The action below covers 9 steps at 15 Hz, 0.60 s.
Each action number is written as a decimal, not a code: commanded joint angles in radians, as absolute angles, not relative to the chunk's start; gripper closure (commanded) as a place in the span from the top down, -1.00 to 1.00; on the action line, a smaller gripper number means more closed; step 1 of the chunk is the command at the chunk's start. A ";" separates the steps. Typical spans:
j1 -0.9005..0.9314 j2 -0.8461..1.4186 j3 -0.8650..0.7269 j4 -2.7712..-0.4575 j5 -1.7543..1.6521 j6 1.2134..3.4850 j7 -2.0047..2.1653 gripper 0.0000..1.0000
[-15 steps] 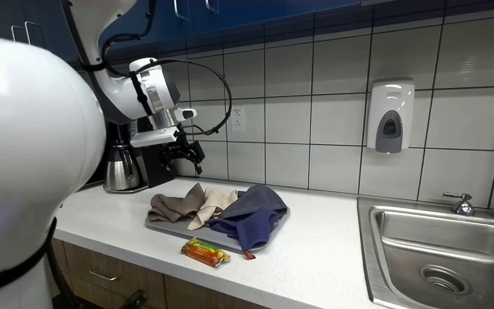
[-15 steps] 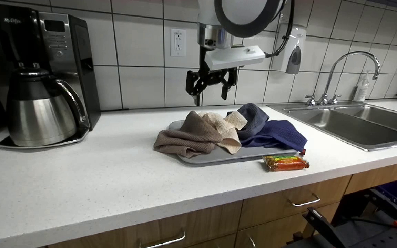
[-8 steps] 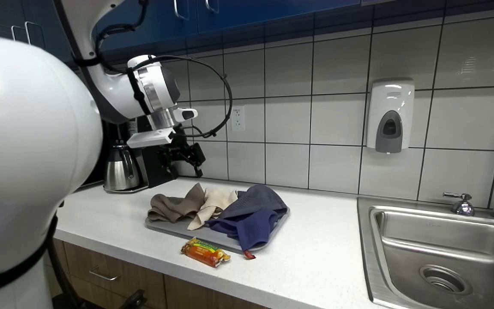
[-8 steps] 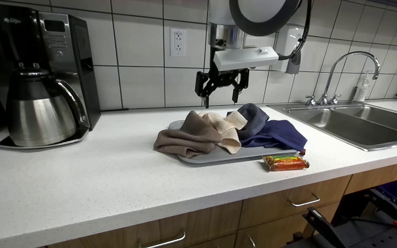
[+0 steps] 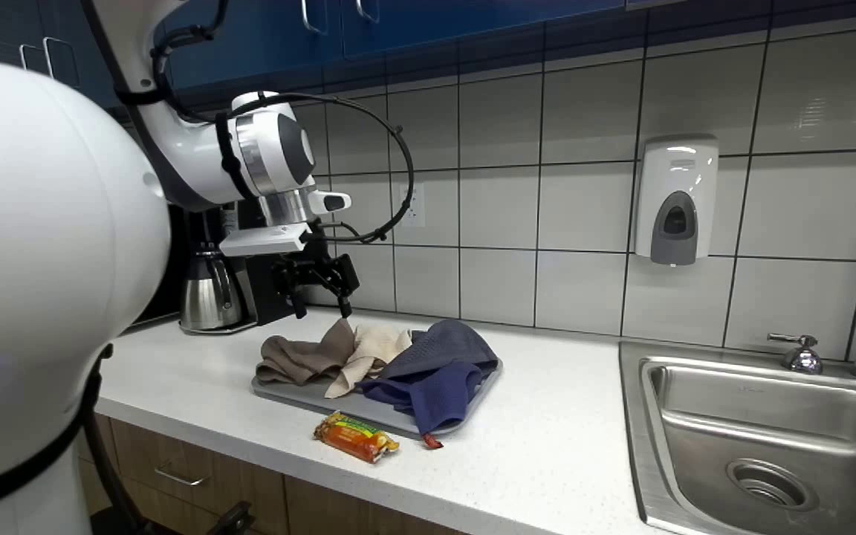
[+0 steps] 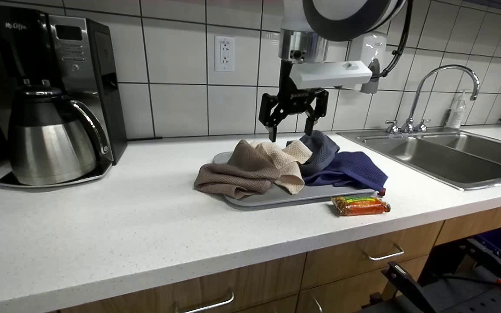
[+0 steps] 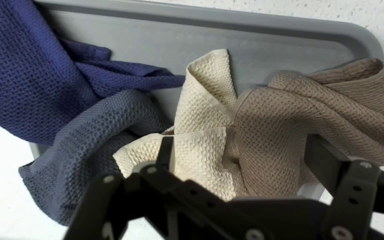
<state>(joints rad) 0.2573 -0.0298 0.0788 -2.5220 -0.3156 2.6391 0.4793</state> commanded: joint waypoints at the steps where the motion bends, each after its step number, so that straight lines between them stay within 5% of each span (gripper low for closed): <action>1: 0.204 -0.102 0.100 -2.592 -0.224 2.664 0.345 1.00; 9: 0.152 -0.135 0.081 -2.631 -0.076 2.662 0.137 1.00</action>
